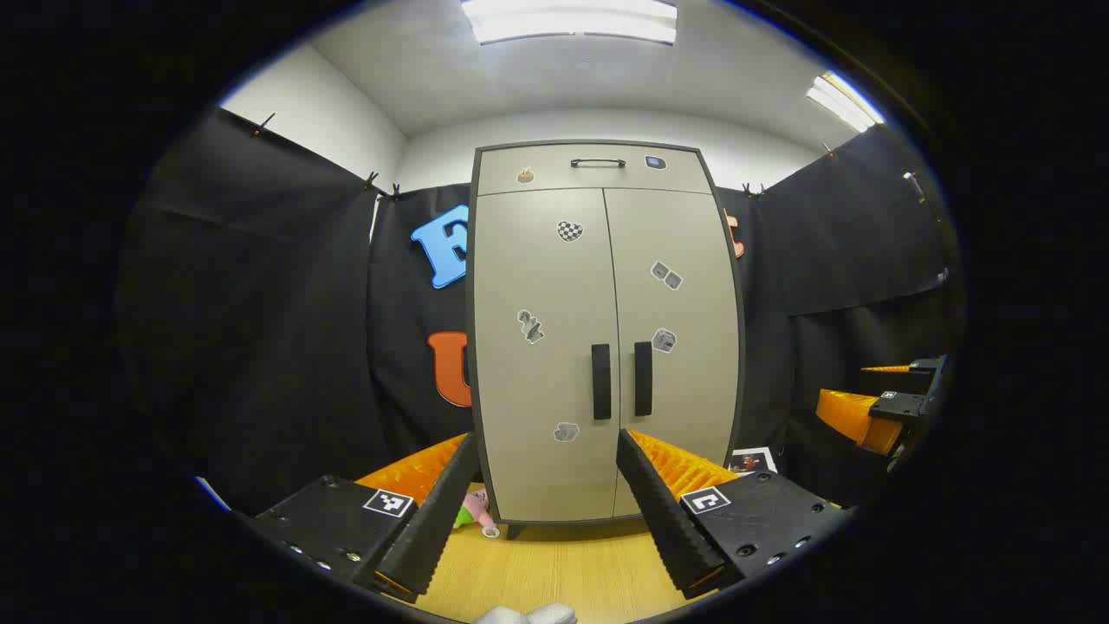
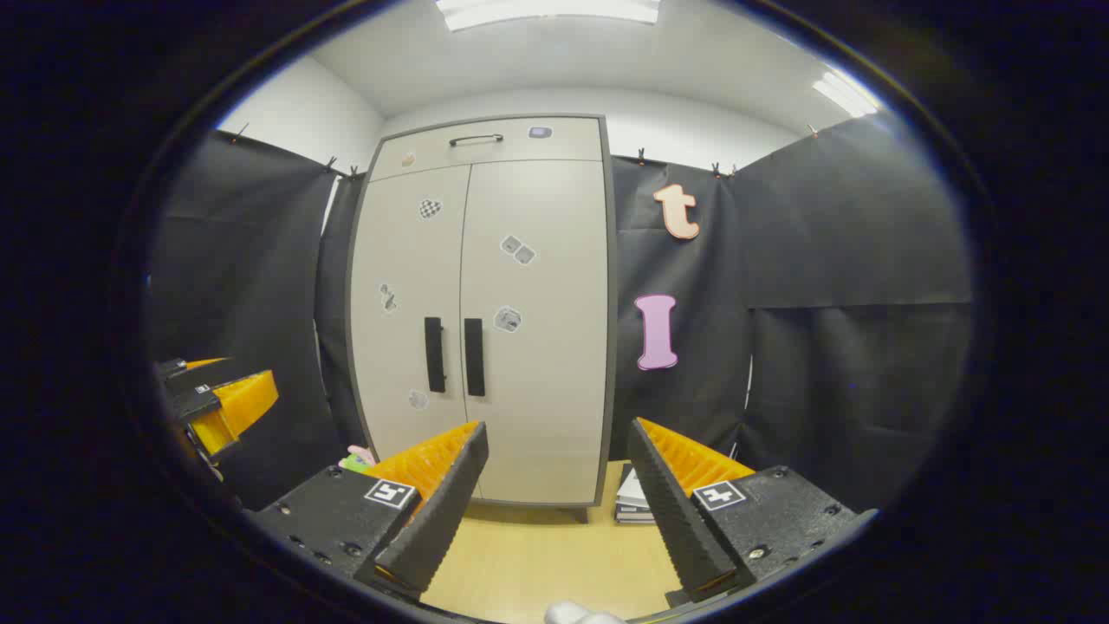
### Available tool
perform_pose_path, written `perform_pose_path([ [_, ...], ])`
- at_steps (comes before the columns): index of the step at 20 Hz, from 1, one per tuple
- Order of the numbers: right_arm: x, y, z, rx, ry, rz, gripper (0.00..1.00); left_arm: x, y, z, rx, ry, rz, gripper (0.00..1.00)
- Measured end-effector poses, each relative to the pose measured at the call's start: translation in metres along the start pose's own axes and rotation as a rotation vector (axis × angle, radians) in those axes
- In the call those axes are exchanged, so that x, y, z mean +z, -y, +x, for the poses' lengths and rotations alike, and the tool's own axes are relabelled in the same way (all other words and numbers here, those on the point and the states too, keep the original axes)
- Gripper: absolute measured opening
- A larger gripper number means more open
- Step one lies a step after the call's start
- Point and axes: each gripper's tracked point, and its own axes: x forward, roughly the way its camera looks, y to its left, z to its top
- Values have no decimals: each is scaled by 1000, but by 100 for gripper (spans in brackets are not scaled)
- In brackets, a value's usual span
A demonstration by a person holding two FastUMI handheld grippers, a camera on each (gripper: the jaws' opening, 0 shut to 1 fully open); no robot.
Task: Open the right door of the double-door shoe cabinet with the right hand, and open the left door with the left hand.
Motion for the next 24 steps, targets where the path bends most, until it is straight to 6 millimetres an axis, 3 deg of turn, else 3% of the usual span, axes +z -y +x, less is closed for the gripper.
perform_pose_path([
  [16,1,-9,13,12,-6,-3,100,-1,-9,1,9,-13,5,96],
  [20,1,-19,28,25,-14,-7,100,-1,-16,-4,16,-21,5,96],
  [24,-2,-37,60,47,-32,-17,100,-6,-26,-7,33,-37,9,96],
])
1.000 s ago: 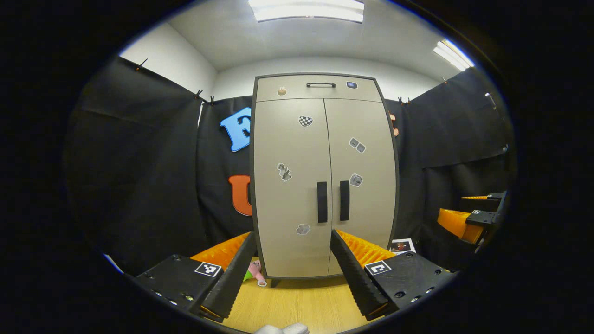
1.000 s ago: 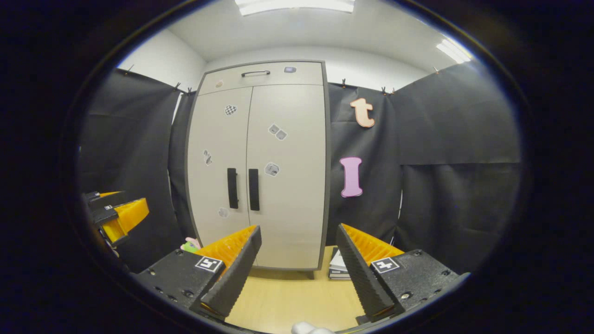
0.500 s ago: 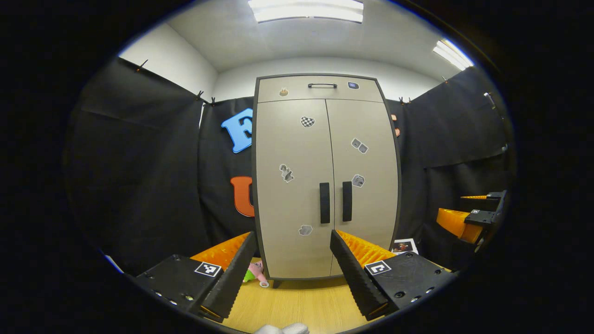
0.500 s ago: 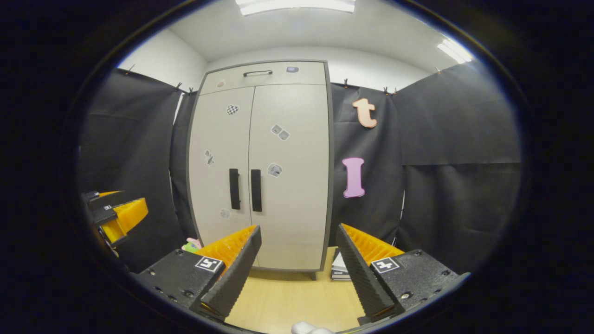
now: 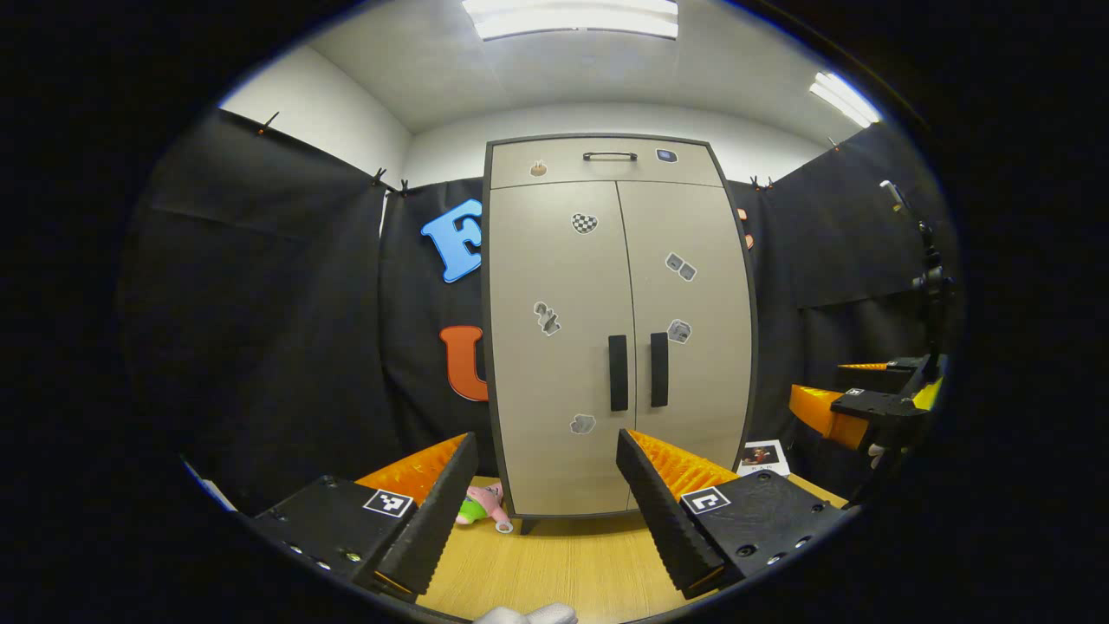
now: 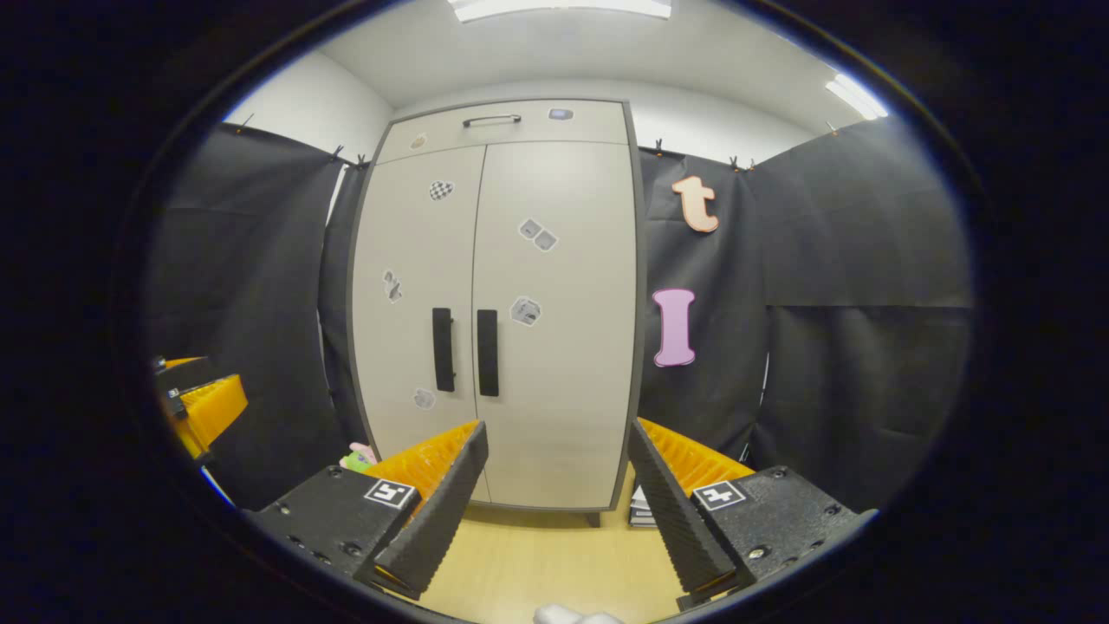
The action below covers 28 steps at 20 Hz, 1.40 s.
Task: Open the right door of the double-door shoe cabinet with the right hand, and open the left door with the left hand.
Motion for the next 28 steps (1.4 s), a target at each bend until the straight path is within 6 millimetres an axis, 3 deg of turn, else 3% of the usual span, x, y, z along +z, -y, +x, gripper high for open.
perform_pose_path([
  [3,3,-19,32,24,1,-5,100,-4,-8,-3,23,-17,3,96],
  [11,12,-73,142,62,3,-13,100,-14,-37,-14,121,-49,18,96],
  [17,22,-82,217,26,-7,-18,98,-14,-49,-15,181,-61,19,96],
  [22,18,-84,249,5,-38,-16,89,-14,-63,-18,212,-67,24,96],
  [26,21,-87,261,11,-50,16,75,-15,-68,-20,226,-63,25,96],
  [28,22,-87,263,6,-52,47,56,-14,-70,-20,227,-63,21,96],
])
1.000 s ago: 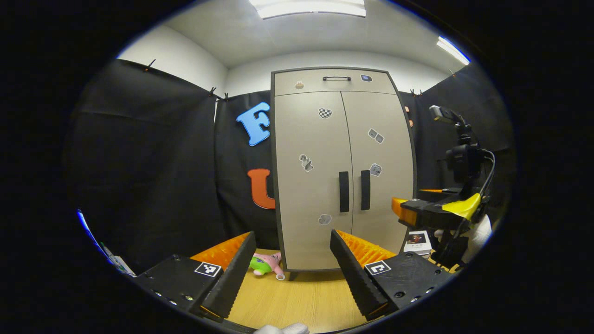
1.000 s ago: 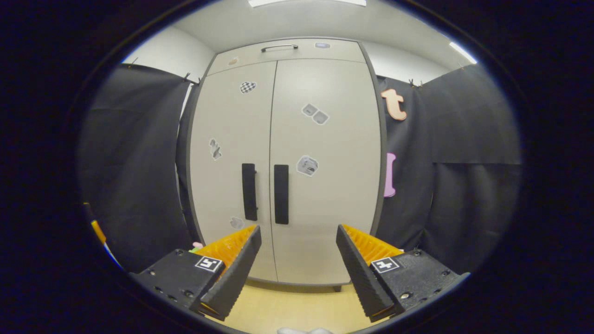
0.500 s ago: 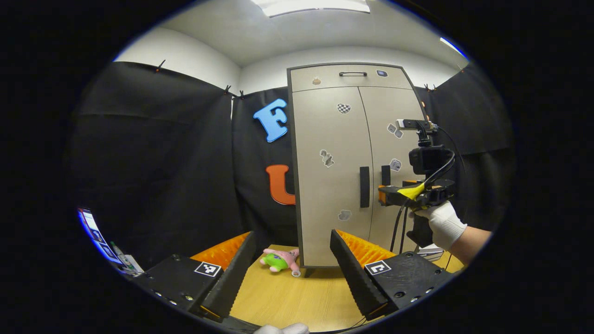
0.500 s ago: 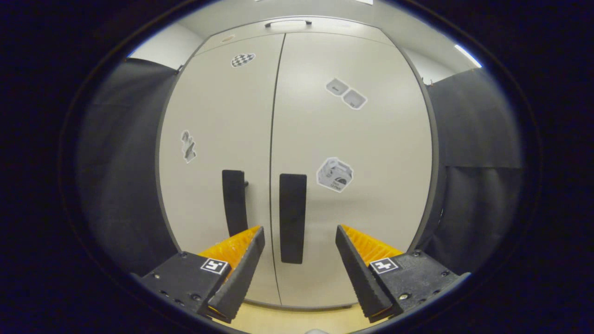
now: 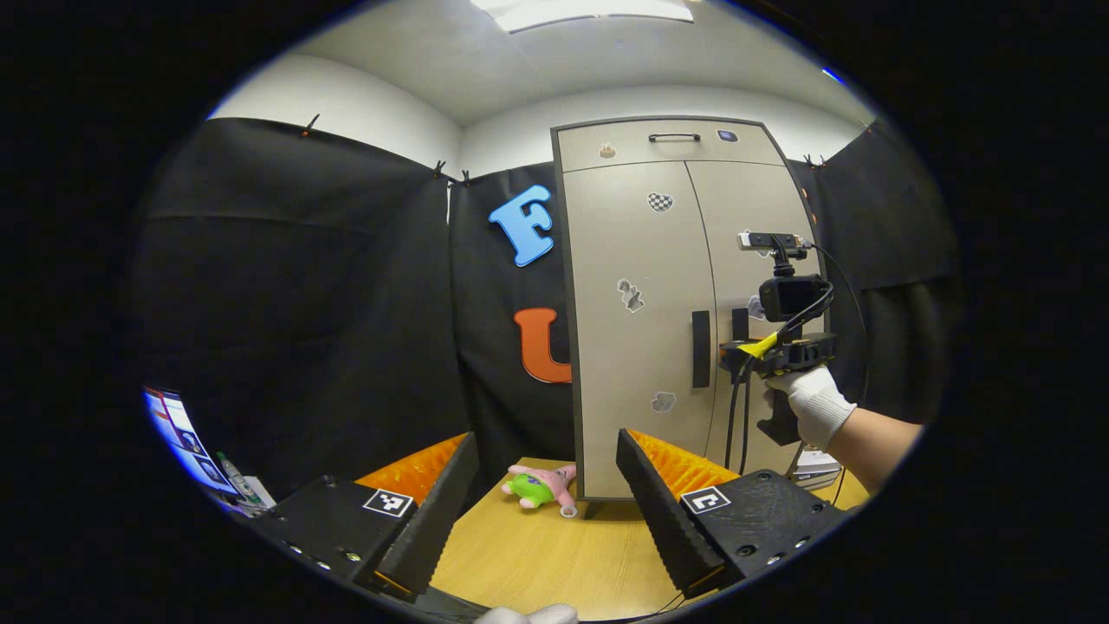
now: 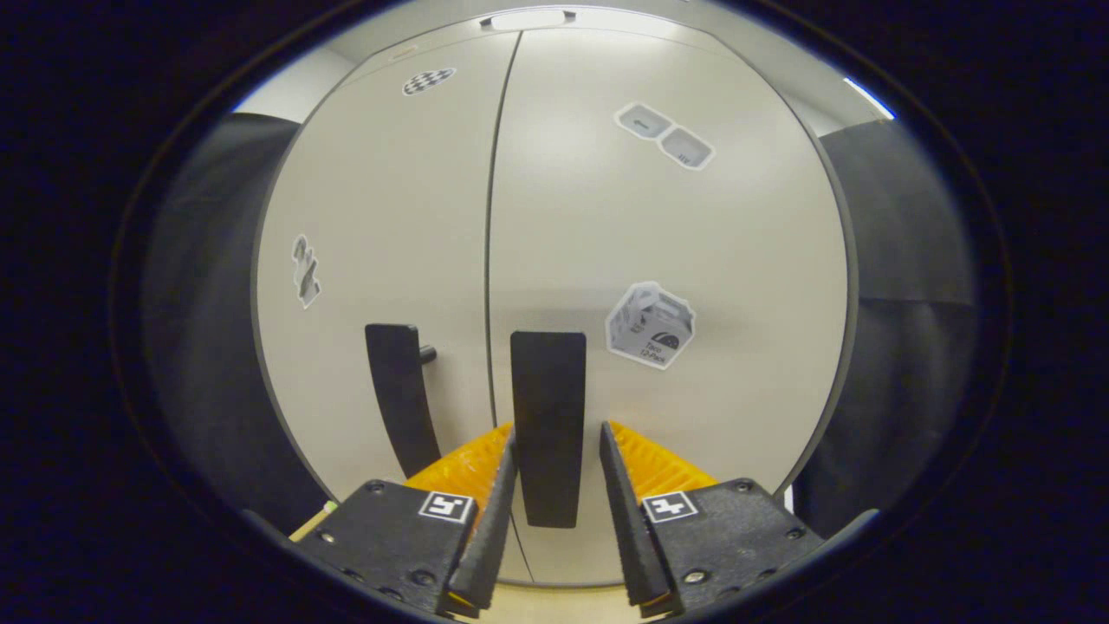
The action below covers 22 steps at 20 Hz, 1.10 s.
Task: Open the right door of the double-door shoe cabinet with the right hand, and open the left door with the left hand.
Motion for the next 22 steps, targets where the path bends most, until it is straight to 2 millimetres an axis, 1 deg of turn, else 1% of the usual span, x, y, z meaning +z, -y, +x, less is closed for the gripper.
perform_pose_path([
  [1,0,-3,2,8,-3,8,47,-1,-1,-1,0,1,-4,96],
  [2,-1,-3,0,6,-3,13,44,0,-1,-1,1,5,-4,96],
  [3,-1,-3,1,7,-3,8,35,1,-1,-2,2,7,-3,96],
  [4,-1,-3,1,6,-1,9,36,1,-3,-2,2,10,0,96],
  [7,-3,-2,-1,22,-7,-3,27,1,-3,-3,-6,9,-4,96],
  [11,-5,-1,-11,52,-1,-59,23,0,2,-6,-31,12,-11,96],
  [13,-9,0,-19,75,-5,-52,22,1,6,-9,-43,16,-14,96],
  [16,-9,7,-42,98,-13,-52,20,0,12,-20,-56,26,-17,96],
  [22,-13,19,-76,106,-13,-69,20,-4,15,-40,-64,22,-23,96],
])
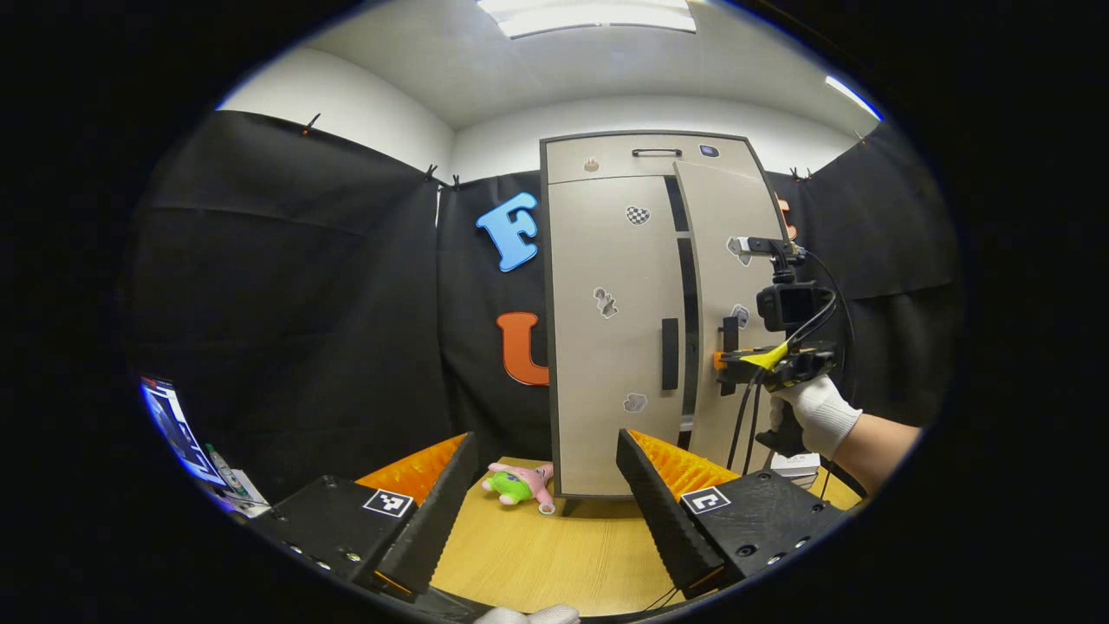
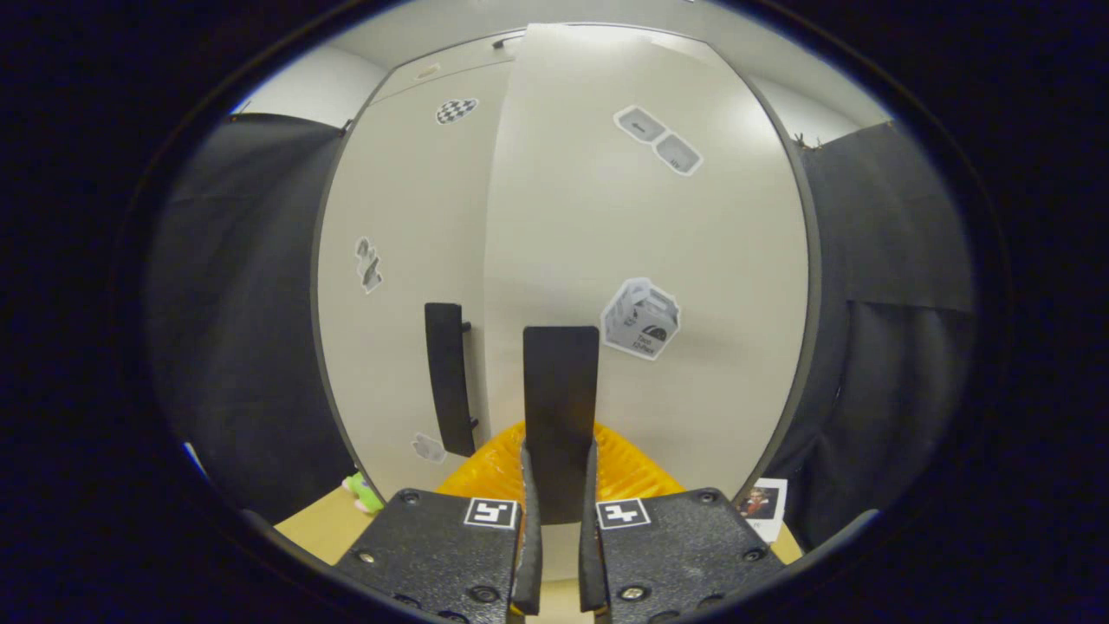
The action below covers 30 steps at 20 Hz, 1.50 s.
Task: Open the right door of the double-door shoe cabinet with the right hand, and open the left door with the left hand.
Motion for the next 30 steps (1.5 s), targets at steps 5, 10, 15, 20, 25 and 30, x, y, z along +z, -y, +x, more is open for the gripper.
perform_pose_path([
  [5,-4,10,-28,-2,-4,-4,19,-4,4,-17,-8,-1,-7,96],
  [10,-8,25,-56,-18,-2,-6,19,-11,10,-26,-31,-7,-26,96],
  [15,-12,51,-89,-48,8,3,18,-16,18,-30,-64,-18,-28,96],
  [20,-16,86,-117,-84,12,9,14,-22,35,-24,-124,-24,-34,96],
  [25,-17,120,-135,-107,13,19,7,-21,60,-12,-185,-21,-41,96],
  [30,-19,153,-143,-138,10,1,4,-22,82,0,-233,-23,-53,96],
])
